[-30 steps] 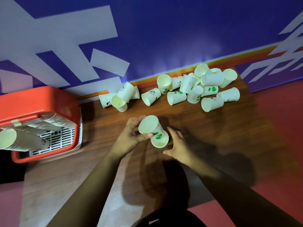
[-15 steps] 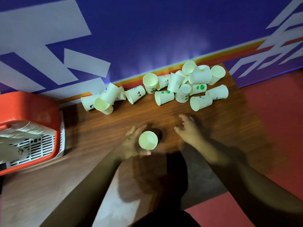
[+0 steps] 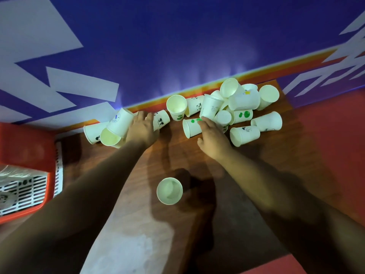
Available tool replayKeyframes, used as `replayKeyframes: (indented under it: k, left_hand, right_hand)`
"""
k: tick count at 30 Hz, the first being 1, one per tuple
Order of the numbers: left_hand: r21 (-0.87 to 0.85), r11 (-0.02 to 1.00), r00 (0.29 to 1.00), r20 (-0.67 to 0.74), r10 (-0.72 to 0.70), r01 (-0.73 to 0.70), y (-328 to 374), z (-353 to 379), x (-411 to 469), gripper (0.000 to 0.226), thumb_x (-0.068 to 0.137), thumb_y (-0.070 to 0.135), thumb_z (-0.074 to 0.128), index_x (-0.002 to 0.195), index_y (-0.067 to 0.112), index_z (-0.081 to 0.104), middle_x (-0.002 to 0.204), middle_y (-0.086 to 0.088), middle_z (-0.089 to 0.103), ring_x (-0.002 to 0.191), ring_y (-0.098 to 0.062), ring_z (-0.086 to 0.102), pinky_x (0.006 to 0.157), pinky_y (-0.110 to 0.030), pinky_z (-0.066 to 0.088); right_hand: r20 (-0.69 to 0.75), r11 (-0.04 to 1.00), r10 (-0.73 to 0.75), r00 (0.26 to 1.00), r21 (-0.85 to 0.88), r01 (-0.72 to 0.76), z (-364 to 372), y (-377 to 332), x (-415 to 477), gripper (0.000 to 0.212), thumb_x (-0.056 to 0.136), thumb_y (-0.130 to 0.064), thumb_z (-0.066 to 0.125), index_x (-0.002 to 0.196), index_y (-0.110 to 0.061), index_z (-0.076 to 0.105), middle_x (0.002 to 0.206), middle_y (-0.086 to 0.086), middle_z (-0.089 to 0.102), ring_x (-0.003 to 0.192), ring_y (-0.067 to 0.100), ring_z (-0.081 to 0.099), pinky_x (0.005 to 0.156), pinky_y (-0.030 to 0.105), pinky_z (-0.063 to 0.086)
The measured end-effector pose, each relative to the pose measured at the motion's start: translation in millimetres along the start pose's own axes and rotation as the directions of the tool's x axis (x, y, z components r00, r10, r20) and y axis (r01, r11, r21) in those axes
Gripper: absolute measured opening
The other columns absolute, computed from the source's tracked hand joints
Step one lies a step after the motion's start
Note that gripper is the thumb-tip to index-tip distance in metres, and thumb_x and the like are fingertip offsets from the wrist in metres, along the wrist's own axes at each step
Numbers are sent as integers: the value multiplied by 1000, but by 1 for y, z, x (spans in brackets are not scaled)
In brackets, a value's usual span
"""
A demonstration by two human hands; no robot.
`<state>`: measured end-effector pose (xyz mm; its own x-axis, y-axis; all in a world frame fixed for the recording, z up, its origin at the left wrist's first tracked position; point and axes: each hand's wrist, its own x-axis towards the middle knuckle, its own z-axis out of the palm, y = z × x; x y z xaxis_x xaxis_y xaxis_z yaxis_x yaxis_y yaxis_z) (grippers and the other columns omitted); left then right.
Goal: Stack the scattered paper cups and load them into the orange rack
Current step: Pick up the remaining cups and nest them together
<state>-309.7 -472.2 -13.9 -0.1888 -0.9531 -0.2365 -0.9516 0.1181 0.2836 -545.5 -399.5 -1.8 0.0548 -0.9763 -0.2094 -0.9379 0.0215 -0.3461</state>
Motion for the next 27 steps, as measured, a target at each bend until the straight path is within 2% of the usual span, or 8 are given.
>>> replayKeyframes:
  k: [5,10,15,19,21,23,25,27]
  left_hand:
    - [160,987,994,100,-34,17,4,11,12,75,94,45,59,154,14,26,153,-25,29,148,-40,17,122,-48,14]
    - [195,981,1000,15,15,-18,-4,27,1,76,84,47,69,142,6,43,145,-21,39,145,-37,25,116,-49,22]
    - [163,985,998,47,42,-49,-5,34,-24,72,84,43,67,142,9,42,134,-22,48,126,-40,45,107,-48,31]
    - [68,998,998,67,5,-10,-8,35,-45,74,82,39,70,143,10,40,134,-21,45,123,-42,47,105,-51,36]
    - [-134,990,999,26,-41,44,-11,28,-56,76,79,35,75,142,10,42,132,-21,43,121,-42,48,104,-51,41]
    - [-364,927,995,-18,-102,89,-19,21,-67,73,80,30,77,142,13,43,134,-17,42,124,-35,46,107,-44,39]
    - [-552,828,988,-40,-148,102,-26,11,-81,70,80,28,78,139,14,43,135,-8,47,125,-25,49,106,-40,43]
    - [-709,696,980,-34,-194,113,-30,-2,-97,64,83,23,79,133,12,41,129,-1,53,115,-16,57,94,-29,51]
  right_hand:
    - [42,990,-81,996,-112,85,14,9,16,63,86,-17,64,144,-8,40,147,11,42,136,31,39,113,40,29]
    - [36,952,-81,996,-294,88,34,13,17,63,76,-12,73,134,-10,49,120,15,47,114,35,46,106,48,38]
    - [-9,951,-178,984,-259,169,41,9,13,56,74,-2,71,125,-8,50,135,12,51,127,32,46,107,44,35]
    - [12,953,-177,984,-249,175,43,3,3,61,75,-22,78,126,-14,46,128,8,55,119,28,50,102,39,39]
    - [-13,990,-123,992,-72,122,40,-2,-10,71,76,-31,80,135,-17,44,134,6,51,124,28,48,105,40,40]
    - [-30,968,6,1000,252,2,31,-11,-25,74,77,-32,80,139,-20,42,139,4,48,129,24,46,106,40,41]
    - [29,830,174,984,533,-162,20,-21,-45,73,75,-32,80,138,-25,42,138,-2,50,127,18,49,105,40,45]
    - [40,690,246,969,695,-204,11,-32,-68,70,71,-31,81,130,-28,45,129,-5,56,118,16,56,100,39,50]
